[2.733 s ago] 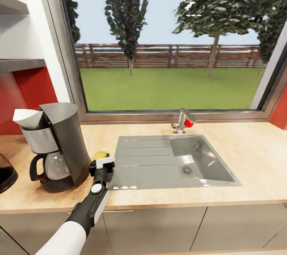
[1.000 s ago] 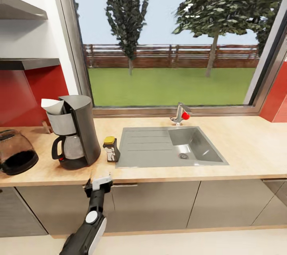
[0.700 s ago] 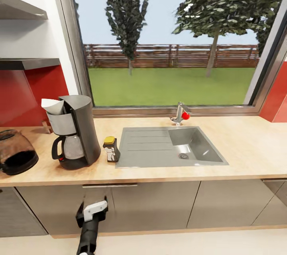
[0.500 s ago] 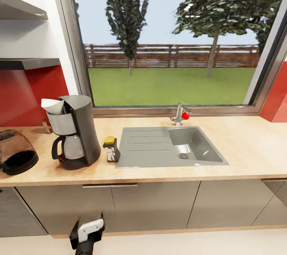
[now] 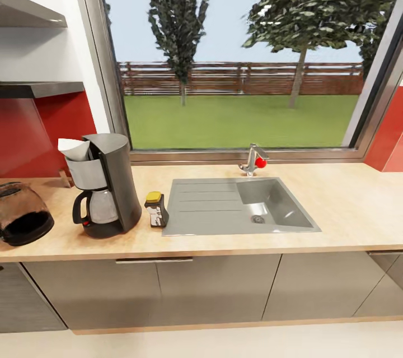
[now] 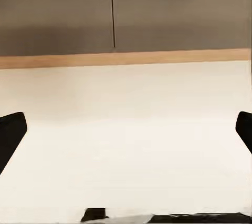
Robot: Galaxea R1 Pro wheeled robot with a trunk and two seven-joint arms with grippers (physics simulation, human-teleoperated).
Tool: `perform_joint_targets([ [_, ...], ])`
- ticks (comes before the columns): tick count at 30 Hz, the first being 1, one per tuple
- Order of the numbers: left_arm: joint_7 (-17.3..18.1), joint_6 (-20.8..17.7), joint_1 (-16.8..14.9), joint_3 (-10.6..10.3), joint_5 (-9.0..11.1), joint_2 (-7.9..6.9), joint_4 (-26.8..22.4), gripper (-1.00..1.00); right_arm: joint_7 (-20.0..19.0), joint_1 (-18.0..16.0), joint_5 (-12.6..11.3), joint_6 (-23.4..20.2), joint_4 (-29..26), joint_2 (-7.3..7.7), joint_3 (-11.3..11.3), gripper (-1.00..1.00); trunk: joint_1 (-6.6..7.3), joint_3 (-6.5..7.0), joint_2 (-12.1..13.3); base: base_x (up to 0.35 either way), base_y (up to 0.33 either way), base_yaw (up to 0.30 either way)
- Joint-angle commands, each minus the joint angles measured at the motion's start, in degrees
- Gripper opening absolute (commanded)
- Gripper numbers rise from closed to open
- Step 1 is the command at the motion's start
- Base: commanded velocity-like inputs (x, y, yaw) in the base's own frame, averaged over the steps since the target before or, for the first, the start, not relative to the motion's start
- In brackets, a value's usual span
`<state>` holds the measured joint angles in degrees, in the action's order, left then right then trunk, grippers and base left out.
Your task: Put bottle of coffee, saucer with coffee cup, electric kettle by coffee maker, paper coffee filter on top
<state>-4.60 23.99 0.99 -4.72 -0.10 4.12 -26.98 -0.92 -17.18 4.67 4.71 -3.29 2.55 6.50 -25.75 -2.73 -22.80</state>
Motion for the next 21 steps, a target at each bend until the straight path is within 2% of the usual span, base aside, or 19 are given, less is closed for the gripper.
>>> perform_joint_targets([
  [1, -0.24, -0.17, -0.03, -0.33, -0.04, -0.06, 1.27, 1.00, -0.05, -0.04, 0.44, 0.14, 0.04, 0.00, 0.14, 1.00, -0.04, -0.11, -0.11, 0.000, 0.000, 0.000],
  [4, 0.36, -2.69, -0.15, -0.10, 0.08, -0.59, 9.57, 1.00, -0.11, -0.04, 0.45, 0.16, 0.07, -0.14, 0.19, 1.00, -0.04, -0.11, -0.11, 0.000, 0.000, 0.000],
  [5, 0.40, -3.17, -0.16, -0.06, 0.12, -0.66, 10.88, 1.00, -0.16, -0.04, 0.48, 0.17, 0.06, -0.17, 0.22, 1.00, -0.04, -0.11, -0.11, 0.000, 0.000, 0.000],
  [6, 0.41, -7.07, -0.18, 0.05, 0.30, -0.92, 16.50, 1.00, -0.29, -0.04, 0.60, 0.14, -0.18, -0.32, 0.37, 1.00, -0.04, -0.11, -0.11, 0.000, 0.000, 0.000],
  [8, 0.21, -11.49, -0.19, 0.11, 0.39, -0.99, 19.19, 1.00, -0.32, -0.04, 0.65, 0.15, -0.37, -0.39, 0.37, 1.00, -0.04, -0.11, -0.11, 0.000, 0.000, 0.000],
  [10, 0.08, -14.08, -0.19, 0.17, 0.51, -1.05, 20.05, 1.00, -0.44, -0.04, 0.63, 0.22, -0.42, -0.37, 0.38, 1.00, -0.04, -0.11, -0.11, 0.000, 0.000, 0.000],
  [11, -0.09, -16.65, -0.21, 0.30, 0.67, -1.11, 20.70, 1.00, -0.40, -0.04, 0.51, 0.22, -0.37, -0.41, 0.34, 1.00, -0.04, -0.11, -0.11, 0.000, 0.000, 0.000],
  [14, -0.27, -17.09, -0.24, 0.48, 0.90, -1.12, 20.81, 1.00, -0.38, -0.04, 0.46, 0.22, -0.34, -0.43, 0.34, 1.00, -0.04, -0.11, -0.11, 0.000, 0.000, 0.000],
  [15, -0.80, -17.36, -0.23, 2.16, 3.20, -1.13, 20.89, 1.00, -0.35, -0.04, 0.43, 0.14, -0.29, -0.41, 0.23, 1.00, -0.04, -0.11, -0.11, 0.000, 0.000, 0.000],
  [21, -0.92, -17.39, -0.20, 2.68, 3.89, -1.05, 20.98, 1.00, -0.39, -0.04, 0.36, 0.19, -0.10, -0.36, 0.19, 1.00, -0.04, -0.11, -0.11, 0.000, 0.000, 0.000],
])
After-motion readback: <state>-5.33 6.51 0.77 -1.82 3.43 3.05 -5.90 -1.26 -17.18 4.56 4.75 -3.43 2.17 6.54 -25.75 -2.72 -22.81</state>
